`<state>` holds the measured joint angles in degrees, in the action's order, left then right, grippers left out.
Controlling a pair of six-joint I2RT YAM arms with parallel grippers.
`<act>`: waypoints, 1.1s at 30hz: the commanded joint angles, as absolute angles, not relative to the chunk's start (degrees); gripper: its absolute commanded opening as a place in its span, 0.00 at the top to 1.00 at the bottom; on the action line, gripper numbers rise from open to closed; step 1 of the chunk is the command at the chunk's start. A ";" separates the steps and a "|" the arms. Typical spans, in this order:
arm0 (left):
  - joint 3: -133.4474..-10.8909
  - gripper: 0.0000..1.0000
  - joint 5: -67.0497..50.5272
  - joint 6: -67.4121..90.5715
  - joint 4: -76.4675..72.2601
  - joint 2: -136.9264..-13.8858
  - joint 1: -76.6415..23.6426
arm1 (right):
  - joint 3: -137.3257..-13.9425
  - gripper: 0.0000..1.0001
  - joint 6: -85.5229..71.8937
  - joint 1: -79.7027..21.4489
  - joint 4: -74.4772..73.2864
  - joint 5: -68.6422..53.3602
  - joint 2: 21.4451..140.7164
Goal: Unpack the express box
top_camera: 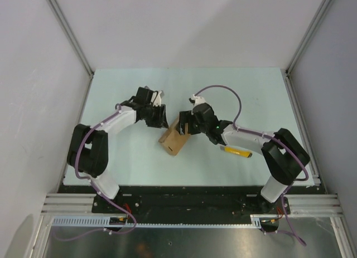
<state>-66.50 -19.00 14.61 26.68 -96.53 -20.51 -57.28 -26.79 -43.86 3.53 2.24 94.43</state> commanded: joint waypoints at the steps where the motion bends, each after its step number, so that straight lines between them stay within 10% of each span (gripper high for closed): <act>1: -65.13 0.55 -15.74 17.58 27.16 -97.65 -19.51 | -64.31 0.15 -22.95 -44.65 2.74 5.00 97.99; 16: -68.20 0.49 -19.04 21.18 27.07 -97.55 -14.15 | -68.20 0.15 -22.59 -44.03 -7.03 7.83 97.73; 33: -67.15 0.75 -30.76 23.64 24.78 -104.94 -13.97 | -68.20 0.42 -30.06 -42.01 -4.92 -4.57 106.52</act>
